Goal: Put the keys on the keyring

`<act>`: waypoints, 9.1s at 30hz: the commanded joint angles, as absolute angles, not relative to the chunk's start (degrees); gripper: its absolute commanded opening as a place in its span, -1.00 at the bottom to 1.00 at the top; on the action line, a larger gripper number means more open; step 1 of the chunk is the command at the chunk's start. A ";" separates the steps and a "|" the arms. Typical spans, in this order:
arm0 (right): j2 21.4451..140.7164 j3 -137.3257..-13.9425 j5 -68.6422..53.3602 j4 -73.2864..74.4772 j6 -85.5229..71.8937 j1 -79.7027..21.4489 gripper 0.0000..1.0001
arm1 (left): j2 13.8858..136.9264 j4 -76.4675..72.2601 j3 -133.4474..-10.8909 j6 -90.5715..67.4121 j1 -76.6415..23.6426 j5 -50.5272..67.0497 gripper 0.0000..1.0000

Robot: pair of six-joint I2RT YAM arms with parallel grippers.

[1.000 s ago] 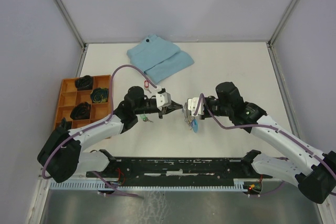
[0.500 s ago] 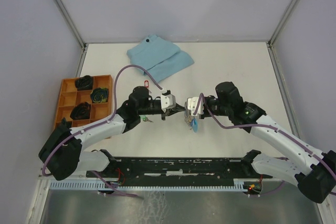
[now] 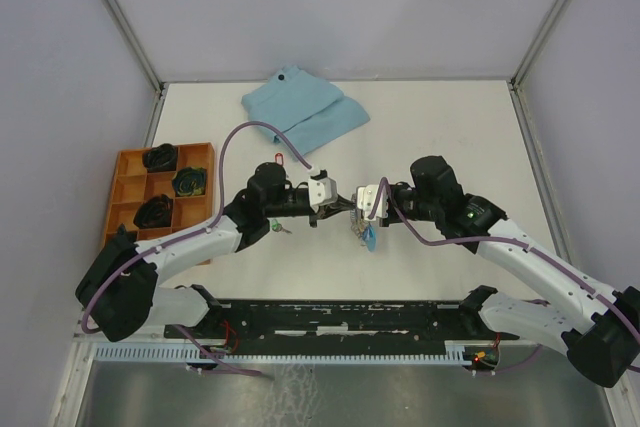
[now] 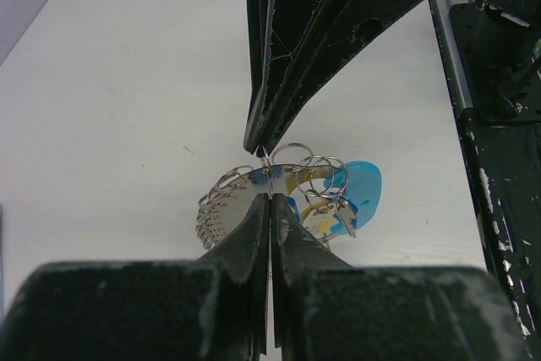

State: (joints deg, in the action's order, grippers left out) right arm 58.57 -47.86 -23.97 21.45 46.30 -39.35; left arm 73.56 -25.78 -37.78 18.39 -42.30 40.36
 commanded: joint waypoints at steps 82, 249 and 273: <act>57.63 -48.11 -23.20 17.75 43.18 -39.37 -0.99 | 74.00 -26.08 -40.97 16.97 -43.24 40.93 -0.95; 54.92 -31.17 -36.21 -23.48 14.80 -36.19 -0.99 | 86.03 -58.46 -34.54 -13.14 -35.29 53.28 -0.95; 54.21 -36.55 -34.72 -3.11 22.49 -36.12 -0.95 | 82.01 -58.49 -32.72 -14.02 -35.77 49.92 -0.95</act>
